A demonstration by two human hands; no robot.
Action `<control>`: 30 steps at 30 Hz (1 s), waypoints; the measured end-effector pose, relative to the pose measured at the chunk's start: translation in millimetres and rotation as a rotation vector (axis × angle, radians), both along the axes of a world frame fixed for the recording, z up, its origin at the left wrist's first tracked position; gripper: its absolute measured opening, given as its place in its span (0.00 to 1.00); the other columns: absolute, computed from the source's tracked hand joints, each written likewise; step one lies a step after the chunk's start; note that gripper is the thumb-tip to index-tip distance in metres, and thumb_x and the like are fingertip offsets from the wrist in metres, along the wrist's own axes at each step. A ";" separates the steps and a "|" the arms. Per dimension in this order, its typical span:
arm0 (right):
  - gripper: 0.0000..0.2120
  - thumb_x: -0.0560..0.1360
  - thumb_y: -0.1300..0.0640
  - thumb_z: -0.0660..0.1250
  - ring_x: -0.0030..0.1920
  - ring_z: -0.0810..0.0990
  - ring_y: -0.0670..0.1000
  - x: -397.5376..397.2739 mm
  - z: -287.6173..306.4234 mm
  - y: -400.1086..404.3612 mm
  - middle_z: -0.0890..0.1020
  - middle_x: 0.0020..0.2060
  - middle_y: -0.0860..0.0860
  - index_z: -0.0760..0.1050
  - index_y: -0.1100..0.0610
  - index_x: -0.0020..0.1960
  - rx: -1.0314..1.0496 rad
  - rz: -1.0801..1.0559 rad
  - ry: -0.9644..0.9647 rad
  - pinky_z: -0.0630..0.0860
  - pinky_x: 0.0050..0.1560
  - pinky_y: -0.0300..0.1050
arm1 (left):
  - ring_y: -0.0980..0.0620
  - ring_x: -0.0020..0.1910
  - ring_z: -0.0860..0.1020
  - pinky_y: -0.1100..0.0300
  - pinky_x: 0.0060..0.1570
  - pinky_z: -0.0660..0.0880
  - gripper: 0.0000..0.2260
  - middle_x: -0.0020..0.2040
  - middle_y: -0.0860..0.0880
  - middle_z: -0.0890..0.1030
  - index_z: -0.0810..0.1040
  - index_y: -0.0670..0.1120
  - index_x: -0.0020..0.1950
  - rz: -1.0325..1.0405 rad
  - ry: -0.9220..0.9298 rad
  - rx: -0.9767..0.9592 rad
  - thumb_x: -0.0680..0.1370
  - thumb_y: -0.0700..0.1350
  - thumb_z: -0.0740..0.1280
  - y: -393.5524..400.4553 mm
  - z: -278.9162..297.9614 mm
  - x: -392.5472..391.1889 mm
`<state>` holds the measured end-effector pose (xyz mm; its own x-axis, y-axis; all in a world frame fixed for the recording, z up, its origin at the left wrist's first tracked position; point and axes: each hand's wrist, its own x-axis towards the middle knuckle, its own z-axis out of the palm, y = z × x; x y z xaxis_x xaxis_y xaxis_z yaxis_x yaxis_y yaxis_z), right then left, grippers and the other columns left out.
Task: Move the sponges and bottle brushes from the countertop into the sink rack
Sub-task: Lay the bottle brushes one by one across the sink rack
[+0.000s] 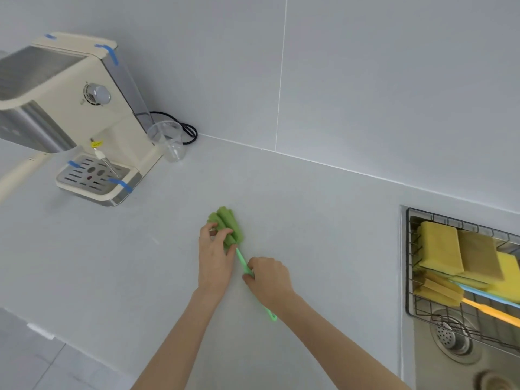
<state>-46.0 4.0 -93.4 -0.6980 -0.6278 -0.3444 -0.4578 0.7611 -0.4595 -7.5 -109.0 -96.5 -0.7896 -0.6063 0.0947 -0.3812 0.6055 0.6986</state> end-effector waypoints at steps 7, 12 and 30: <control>0.09 0.76 0.54 0.63 0.51 0.78 0.57 -47.3 31.3 90.5 0.81 0.51 0.53 0.76 0.54 0.55 -0.069 -0.173 0.095 0.70 0.44 0.45 | 0.43 0.54 0.72 0.58 0.47 0.71 0.14 0.59 0.39 0.70 0.77 0.42 0.53 -0.137 0.148 -0.161 0.69 0.34 0.72 68.2 30.1 -32.8; 0.10 0.74 0.54 0.65 0.50 0.79 0.57 -58.9 39.0 170.4 0.83 0.49 0.54 0.77 0.53 0.54 -0.080 -0.317 0.085 0.75 0.46 0.47 | 0.45 0.52 0.72 0.60 0.48 0.69 0.14 0.57 0.40 0.71 0.77 0.42 0.52 -0.253 0.184 -0.132 0.68 0.34 0.72 142.4 38.4 -56.9; 0.06 0.72 0.64 0.70 0.40 0.84 0.50 -66.4 40.9 384.6 0.83 0.36 0.51 0.79 0.54 0.42 -1.182 -1.106 -0.375 0.82 0.36 0.38 | 0.55 0.54 0.76 0.65 0.56 0.72 0.17 0.56 0.50 0.79 0.75 0.49 0.59 -0.677 0.081 0.201 0.71 0.42 0.70 372.3 45.3 -76.9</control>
<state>-112.3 388.6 -52.5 -0.9486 0.0620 -0.3103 0.2923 -0.2044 -0.9342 -84.4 263.2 -51.2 -0.9943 0.0027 0.1067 0.0908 0.5472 0.8321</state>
